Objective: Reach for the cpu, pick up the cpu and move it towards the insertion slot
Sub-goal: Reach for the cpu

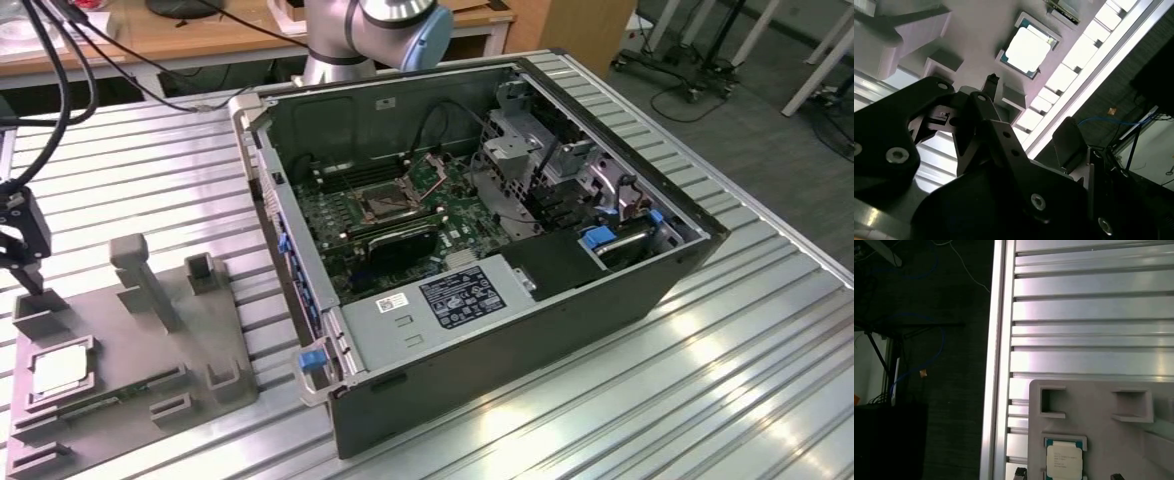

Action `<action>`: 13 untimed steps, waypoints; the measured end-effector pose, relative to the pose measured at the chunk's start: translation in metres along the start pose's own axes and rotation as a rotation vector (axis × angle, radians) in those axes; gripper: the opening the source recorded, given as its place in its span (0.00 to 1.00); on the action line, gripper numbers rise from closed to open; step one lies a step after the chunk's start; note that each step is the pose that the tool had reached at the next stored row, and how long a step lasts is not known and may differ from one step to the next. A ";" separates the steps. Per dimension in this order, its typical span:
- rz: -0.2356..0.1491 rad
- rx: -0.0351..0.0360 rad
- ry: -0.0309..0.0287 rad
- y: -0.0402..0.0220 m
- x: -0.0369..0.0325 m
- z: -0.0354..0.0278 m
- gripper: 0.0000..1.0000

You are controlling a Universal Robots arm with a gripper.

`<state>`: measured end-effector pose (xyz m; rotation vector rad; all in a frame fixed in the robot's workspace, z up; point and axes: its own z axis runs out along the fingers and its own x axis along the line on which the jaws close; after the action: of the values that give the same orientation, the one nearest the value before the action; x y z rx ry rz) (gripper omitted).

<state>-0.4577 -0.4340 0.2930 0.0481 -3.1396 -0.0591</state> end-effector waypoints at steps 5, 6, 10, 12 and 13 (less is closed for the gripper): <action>-0.001 0.0000 0.0000 -0.0008 0.0002 0.0053 0.71; -0.002 -0.0001 -0.0001 -0.0010 0.0003 0.0062 0.71; -0.002 0.0000 0.0000 -0.0014 0.0005 0.0090 0.71; -0.002 -0.0001 -0.0001 -0.0016 0.0006 0.0103 0.71; -0.002 -0.0001 0.0000 -0.0017 0.0006 0.0109 0.71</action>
<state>-0.4583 -0.4354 0.2820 0.0517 -3.1396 -0.0593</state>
